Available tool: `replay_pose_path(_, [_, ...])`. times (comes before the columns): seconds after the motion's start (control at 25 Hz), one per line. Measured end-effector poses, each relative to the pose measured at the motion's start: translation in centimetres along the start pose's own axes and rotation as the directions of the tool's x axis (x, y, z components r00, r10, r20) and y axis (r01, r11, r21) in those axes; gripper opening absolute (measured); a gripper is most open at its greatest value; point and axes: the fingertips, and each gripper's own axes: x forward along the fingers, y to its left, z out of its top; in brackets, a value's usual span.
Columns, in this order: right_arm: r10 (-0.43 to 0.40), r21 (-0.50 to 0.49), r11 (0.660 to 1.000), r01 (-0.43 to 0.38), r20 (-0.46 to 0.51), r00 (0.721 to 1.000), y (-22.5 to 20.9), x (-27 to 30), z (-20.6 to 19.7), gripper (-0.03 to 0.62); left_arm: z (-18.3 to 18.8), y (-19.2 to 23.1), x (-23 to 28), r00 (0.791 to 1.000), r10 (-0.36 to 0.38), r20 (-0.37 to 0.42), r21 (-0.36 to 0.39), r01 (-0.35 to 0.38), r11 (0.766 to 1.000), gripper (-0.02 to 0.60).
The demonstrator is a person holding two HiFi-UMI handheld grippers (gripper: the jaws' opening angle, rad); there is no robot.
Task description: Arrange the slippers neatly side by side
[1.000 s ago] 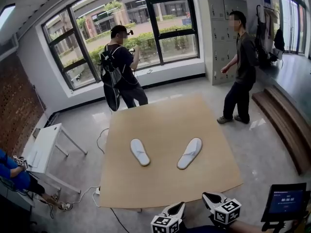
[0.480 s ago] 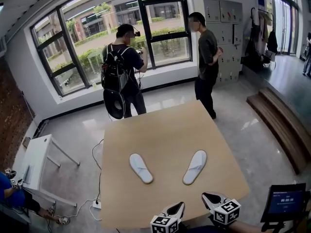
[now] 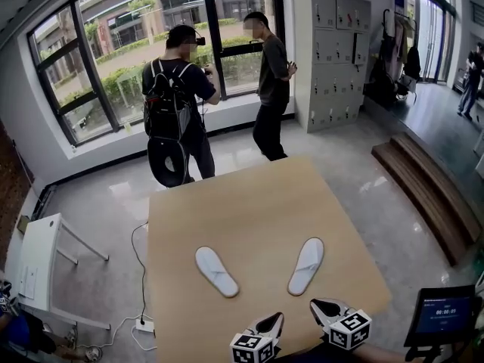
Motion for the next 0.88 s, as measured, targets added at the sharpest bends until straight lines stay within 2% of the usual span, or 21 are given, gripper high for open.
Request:
replay_pose_path(0.28, [-0.038,0.040,0.998,0.039,-0.028,0.999,-0.8,0.9,-0.9,0.009,0.1,0.4,0.1,0.999,-0.016,-0.043,-0.047,0.014,0.999,0.003])
replay_pose_path(0.4, [-0.024,0.047,0.999,0.026,-0.039,0.999,-1.0,1.4,-1.3,0.009,-0.3,0.8,0.2,0.999,-0.006,-0.042,-0.046,0.004,0.999,0.003])
replay_pose_path(0.68, [0.046,0.061,0.997,-0.043,-0.045,0.998,-2.7,3.8,-0.1,0.009,1.5,3.1,0.2,0.990,0.141,-0.032,-0.037,-0.142,0.989,0.003])
replay_pose_path(0.76, [0.043,0.061,0.997,-0.040,-0.037,0.998,-4.3,4.8,0.4,0.009,1.9,4.6,0.5,0.980,0.200,-0.021,-0.038,-0.200,0.979,0.003])
replay_pose_path(0.88, [0.025,0.053,0.998,-0.023,-0.026,0.999,-6.4,6.0,1.2,0.009,2.8,8.1,0.5,0.952,0.306,0.004,-0.031,-0.306,0.952,0.003])
